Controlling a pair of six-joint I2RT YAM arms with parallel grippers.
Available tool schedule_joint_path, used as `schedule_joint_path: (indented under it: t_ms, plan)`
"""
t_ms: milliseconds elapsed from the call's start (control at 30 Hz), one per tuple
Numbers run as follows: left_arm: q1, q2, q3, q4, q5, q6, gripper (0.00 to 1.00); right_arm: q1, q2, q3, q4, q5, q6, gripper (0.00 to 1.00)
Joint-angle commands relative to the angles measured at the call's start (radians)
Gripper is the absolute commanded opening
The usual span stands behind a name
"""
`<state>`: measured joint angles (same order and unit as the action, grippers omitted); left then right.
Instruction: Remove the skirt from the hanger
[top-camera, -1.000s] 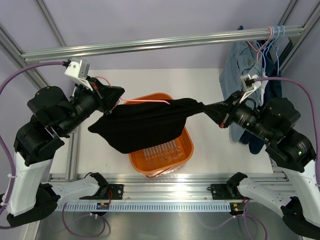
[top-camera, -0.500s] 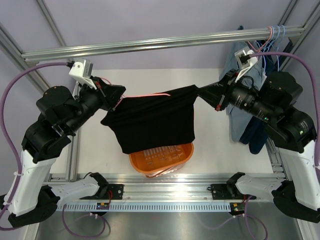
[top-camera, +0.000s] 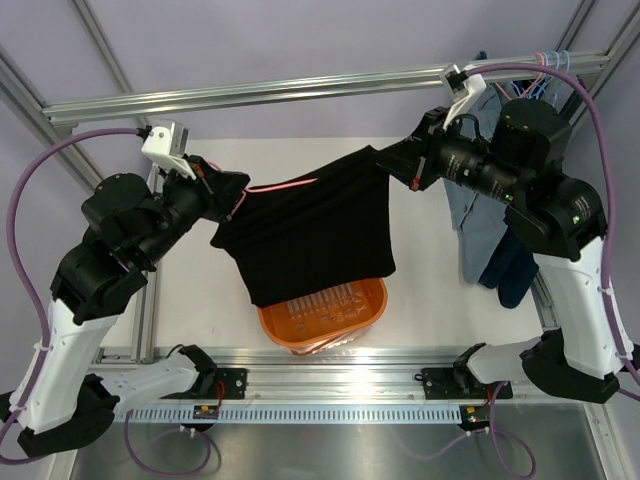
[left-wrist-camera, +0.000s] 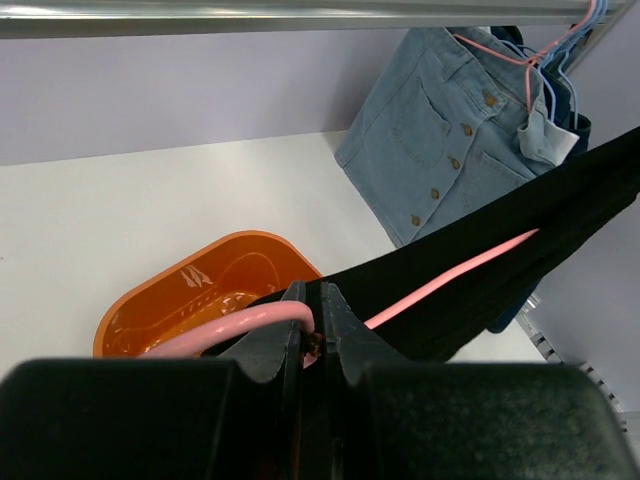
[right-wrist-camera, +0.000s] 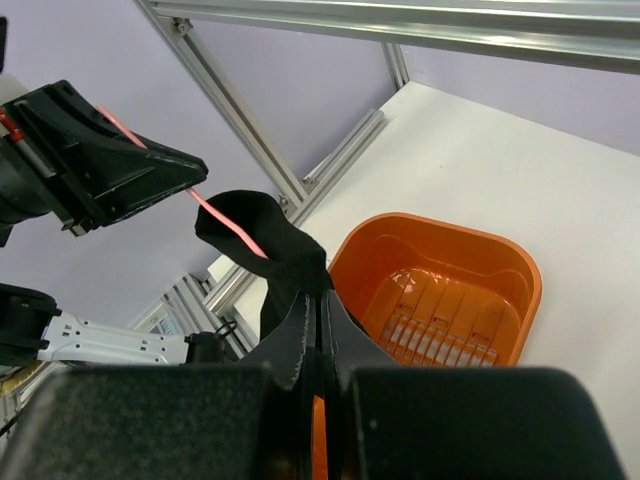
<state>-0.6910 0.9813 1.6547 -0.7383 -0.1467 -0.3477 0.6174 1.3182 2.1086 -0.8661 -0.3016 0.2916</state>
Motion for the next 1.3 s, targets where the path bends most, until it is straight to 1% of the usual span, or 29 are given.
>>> schedule_joint_path:
  t_ms: [0, 167, 267, 300, 333, 367, 400, 433, 533, 633, 667, 733, 767, 800, 833, 867, 900, 933, 967, 1033, 1100, 1167, 1200, 1233, 1267]
  plan:
    - [0.007, -0.004, -0.03, -0.023, -0.036, 0.044, 0.0, -0.016, 0.006, 0.051, 0.067, -0.013, 0.009, 0.0]
    - [0.008, -0.024, 0.002, -0.041, -0.05, 0.064, 0.0, -0.022, -0.063, -0.044, 0.047, 0.148, -0.025, 0.0]
    - [0.008, -0.059, 0.002, -0.035, -0.074, 0.062, 0.0, -0.074, -0.114, -0.105, 0.026, 0.194, -0.026, 0.0]
    - [0.008, -0.07, 0.002, -0.035, -0.086, 0.064, 0.0, -0.108, -0.16, -0.137, 0.032, 0.173, -0.02, 0.0]
    - [0.008, -0.093, 0.001, -0.035, -0.1, 0.067, 0.0, -0.21, -0.186, -0.201, 0.048, 0.141, -0.016, 0.0]
    - [0.01, -0.102, -0.004, -0.038, -0.123, 0.078, 0.0, -0.276, -0.229, -0.228, 0.052, 0.054, 0.0, 0.0]
    - [0.008, -0.11, -0.003, -0.044, -0.134, 0.082, 0.0, -0.347, -0.243, -0.249, 0.052, 0.004, 0.0, 0.0]
    - [0.01, -0.121, -0.003, -0.05, -0.151, 0.085, 0.0, -0.464, -0.257, -0.278, 0.044, -0.052, -0.011, 0.0]
    - [0.01, -0.136, -0.004, -0.056, -0.166, 0.09, 0.0, -0.579, -0.281, -0.311, 0.013, -0.103, -0.048, 0.0]
    - [0.008, -0.136, -0.01, -0.03, -0.163, 0.072, 0.0, -0.582, -0.316, -0.384, 0.064, -0.18, -0.031, 0.0]
    - [0.01, -0.129, -0.009, -0.003, -0.177, 0.061, 0.0, -0.584, -0.326, -0.406, 0.082, -0.238, 0.003, 0.0]
    - [0.01, -0.122, -0.009, 0.039, -0.197, 0.012, 0.0, -0.581, -0.339, -0.471, 0.122, -0.307, 0.047, 0.0]
    - [0.008, -0.118, -0.007, 0.097, -0.195, -0.005, 0.0, -0.564, -0.344, -0.493, 0.137, -0.351, 0.058, 0.0]
    - [0.01, -0.096, -0.001, 0.128, -0.176, -0.02, 0.0, -0.536, -0.367, -0.516, 0.156, -0.343, 0.073, 0.0]
    - [0.01, -0.073, 0.042, 0.148, -0.13, -0.019, 0.0, -0.503, -0.376, -0.538, 0.177, -0.329, 0.083, 0.0]
    - [0.01, -0.041, 0.083, 0.149, -0.104, -0.034, 0.0, -0.467, -0.379, -0.536, 0.182, -0.305, 0.086, 0.0]
    - [0.01, 0.023, 0.127, 0.143, -0.076, -0.039, 0.0, -0.381, -0.375, -0.53, 0.18, -0.285, 0.092, 0.0]
    - [0.01, 0.049, 0.202, 0.145, -0.041, -0.046, 0.0, -0.34, -0.369, -0.51, 0.179, -0.266, 0.096, 0.0]
    - [0.01, 0.071, 0.23, 0.151, 0.023, -0.077, 0.0, -0.314, -0.353, -0.504, 0.18, -0.263, 0.099, 0.0]
    - [0.01, 0.092, 0.261, 0.165, 0.064, -0.105, 0.0, -0.285, -0.35, -0.51, 0.219, -0.283, 0.133, 0.0]
    - [0.01, 0.077, 0.255, 0.18, 0.058, -0.117, 0.0, -0.278, -0.338, -0.501, 0.248, -0.303, 0.144, 0.0]
    - [0.01, 0.071, 0.264, 0.166, 0.012, -0.114, 0.0, -0.269, -0.312, -0.472, 0.245, -0.295, 0.139, 0.0]
    - [0.008, 0.068, 0.267, 0.163, -0.005, -0.114, 0.0, -0.268, -0.303, -0.425, 0.239, -0.294, 0.138, 0.0]
    - [0.008, 0.059, 0.272, 0.157, -0.051, -0.116, 0.0, -0.263, -0.292, -0.394, 0.239, -0.297, 0.144, 0.0]
    - [0.01, 0.054, 0.272, 0.158, -0.08, -0.125, 0.0, -0.262, -0.263, -0.327, 0.234, -0.304, 0.147, 0.0]
